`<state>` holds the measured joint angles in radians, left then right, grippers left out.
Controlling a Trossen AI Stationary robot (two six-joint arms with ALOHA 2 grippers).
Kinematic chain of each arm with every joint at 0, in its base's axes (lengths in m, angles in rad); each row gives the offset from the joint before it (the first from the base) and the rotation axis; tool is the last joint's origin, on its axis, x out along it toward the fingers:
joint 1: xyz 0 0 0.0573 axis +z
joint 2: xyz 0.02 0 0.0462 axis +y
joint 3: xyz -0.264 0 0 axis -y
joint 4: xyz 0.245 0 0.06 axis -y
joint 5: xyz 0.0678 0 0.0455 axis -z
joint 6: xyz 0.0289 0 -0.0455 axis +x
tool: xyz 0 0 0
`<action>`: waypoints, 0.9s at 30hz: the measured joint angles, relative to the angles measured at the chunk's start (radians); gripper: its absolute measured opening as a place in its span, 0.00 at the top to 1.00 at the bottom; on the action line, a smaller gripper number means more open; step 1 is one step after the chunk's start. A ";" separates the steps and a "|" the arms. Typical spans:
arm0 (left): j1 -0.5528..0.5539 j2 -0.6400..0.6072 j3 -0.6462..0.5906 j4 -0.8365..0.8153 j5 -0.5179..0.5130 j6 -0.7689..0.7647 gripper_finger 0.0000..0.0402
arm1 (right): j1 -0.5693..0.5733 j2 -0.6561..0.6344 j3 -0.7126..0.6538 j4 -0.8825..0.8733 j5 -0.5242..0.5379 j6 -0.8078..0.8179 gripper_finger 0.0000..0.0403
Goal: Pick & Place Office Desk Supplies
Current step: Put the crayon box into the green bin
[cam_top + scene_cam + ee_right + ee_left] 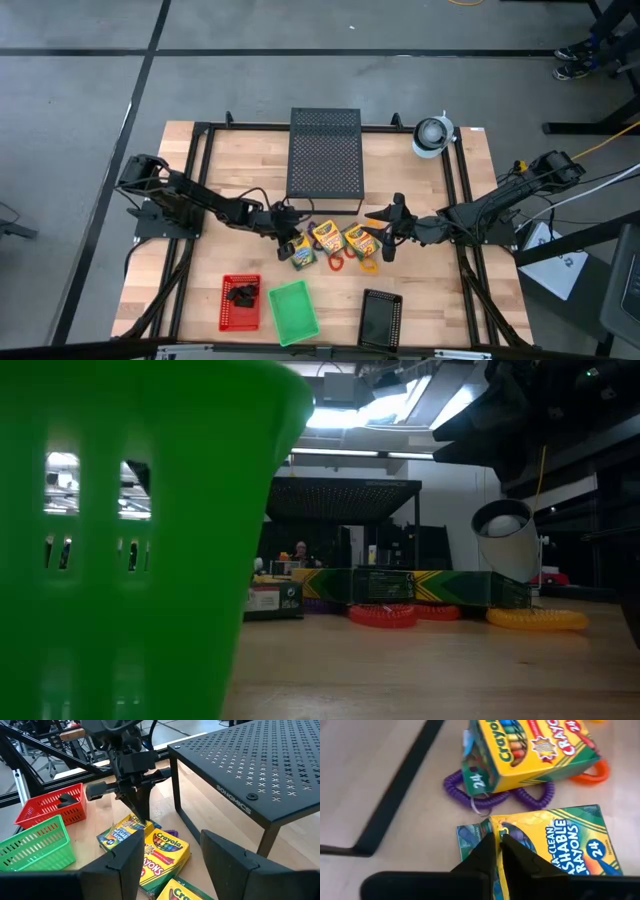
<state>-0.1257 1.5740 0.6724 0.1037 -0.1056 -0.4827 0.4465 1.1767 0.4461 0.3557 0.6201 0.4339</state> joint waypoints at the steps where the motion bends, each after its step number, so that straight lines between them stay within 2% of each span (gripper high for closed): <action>1: 0.002 0.000 0.000 0.004 0.017 0.003 0.91 | 0.000 0.000 0.000 0.000 0.000 0.000 0.51; 6: 0.004 -0.001 0.000 0.009 0.036 0.000 0.83 | 0.000 0.000 0.000 0.000 -0.001 0.000 0.51; 17: 0.011 -0.001 0.000 -0.007 0.058 -0.004 0.58 | 0.000 0.000 0.000 0.000 -0.011 0.001 0.51; 22: 0.011 0.017 0.000 -0.047 0.060 -0.031 0.56 | 0.000 0.000 0.000 0.000 -0.011 0.003 0.51; 27: 0.011 0.069 0.003 0.013 0.077 -0.028 0.61 | 0.000 0.000 0.000 0.000 -0.011 0.003 0.51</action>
<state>-0.1147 1.6431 0.6754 0.1167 -0.0287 -0.5105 0.4465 1.1767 0.4461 0.3561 0.6092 0.4366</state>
